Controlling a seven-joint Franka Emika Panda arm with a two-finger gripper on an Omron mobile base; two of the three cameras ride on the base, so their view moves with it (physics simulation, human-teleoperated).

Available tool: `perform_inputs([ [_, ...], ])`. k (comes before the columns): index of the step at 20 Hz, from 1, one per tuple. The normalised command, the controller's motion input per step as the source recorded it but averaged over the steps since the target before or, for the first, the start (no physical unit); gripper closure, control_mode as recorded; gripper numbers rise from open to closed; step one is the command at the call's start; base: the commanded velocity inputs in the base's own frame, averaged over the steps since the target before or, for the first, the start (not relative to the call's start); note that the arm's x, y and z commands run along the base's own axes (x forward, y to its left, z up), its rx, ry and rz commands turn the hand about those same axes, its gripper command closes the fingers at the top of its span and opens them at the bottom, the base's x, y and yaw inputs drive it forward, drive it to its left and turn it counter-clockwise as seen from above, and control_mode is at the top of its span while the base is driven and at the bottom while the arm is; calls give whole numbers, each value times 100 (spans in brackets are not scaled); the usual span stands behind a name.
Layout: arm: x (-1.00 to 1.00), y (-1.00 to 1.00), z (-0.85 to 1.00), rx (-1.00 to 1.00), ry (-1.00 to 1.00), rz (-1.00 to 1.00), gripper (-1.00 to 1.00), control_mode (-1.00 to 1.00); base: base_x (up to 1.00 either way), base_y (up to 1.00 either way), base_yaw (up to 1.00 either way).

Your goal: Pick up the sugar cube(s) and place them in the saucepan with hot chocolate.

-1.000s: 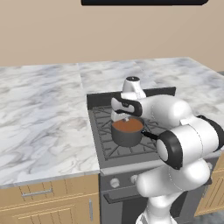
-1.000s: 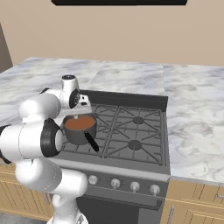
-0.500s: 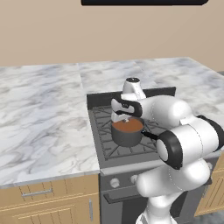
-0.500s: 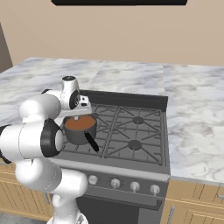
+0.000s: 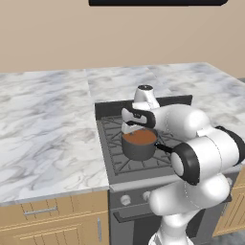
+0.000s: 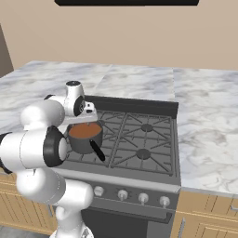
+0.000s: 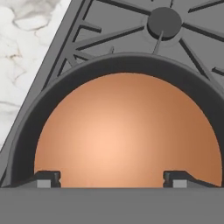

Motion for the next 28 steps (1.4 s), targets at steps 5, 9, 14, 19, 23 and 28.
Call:
perform_inputs([
  [5, 0, 0, 0, 0, 7, 0, -100, -100, 0, 0, 0],
  [9, -1, 0, 10, 0, 3, 0, -100, -100, 0, 0, 0],
  [14, -3, 0, 55, -1, 0, 0, -100, -100, 0, 0, 0],
  [19, 0, 0, 51, -2, 0, 0, -100, -100, 0, 0, 0],
  [23, -12, 0, 14, 0, -2, 0, -100, -100, 0, 0, 0],
  [28, -14, 0, 8, 1, -7, 0, -100, -100, 0, 0, 0],
])
